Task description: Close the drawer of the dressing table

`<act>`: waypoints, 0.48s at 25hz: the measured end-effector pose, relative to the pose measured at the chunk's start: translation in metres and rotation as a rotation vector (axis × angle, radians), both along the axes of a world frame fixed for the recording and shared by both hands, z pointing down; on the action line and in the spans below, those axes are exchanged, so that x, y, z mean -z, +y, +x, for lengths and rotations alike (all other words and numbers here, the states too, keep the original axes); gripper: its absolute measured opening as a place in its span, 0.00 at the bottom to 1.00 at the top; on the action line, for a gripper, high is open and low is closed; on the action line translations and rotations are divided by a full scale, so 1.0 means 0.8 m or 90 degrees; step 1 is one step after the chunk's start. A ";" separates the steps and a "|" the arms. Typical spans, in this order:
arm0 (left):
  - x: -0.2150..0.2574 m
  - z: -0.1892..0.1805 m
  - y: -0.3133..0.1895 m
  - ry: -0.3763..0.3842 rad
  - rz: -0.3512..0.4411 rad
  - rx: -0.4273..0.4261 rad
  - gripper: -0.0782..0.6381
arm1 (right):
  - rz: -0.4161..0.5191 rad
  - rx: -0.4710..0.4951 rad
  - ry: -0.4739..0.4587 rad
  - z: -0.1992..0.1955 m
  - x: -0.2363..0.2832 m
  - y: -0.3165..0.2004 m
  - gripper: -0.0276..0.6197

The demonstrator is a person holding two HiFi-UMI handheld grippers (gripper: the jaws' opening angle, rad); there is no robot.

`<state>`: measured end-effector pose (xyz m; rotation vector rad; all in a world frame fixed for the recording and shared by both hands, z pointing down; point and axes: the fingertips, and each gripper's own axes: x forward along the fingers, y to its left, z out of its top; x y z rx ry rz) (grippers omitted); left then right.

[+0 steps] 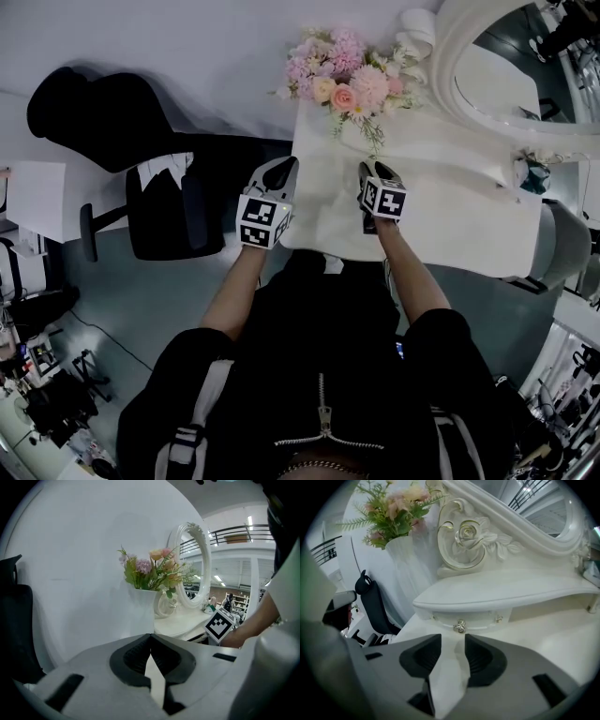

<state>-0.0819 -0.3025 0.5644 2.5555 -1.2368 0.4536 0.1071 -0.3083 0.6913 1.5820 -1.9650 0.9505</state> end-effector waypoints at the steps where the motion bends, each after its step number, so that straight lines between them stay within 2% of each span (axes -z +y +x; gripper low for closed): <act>1: 0.001 0.002 0.001 0.001 0.001 -0.004 0.11 | 0.002 0.003 0.002 0.000 0.001 0.005 0.28; 5: 0.003 0.011 0.006 0.003 0.004 -0.021 0.11 | 0.015 0.009 0.005 0.001 0.011 0.024 0.23; 12: 0.009 0.041 0.020 0.011 0.012 -0.070 0.11 | 0.070 -0.006 0.012 0.012 0.043 0.057 0.08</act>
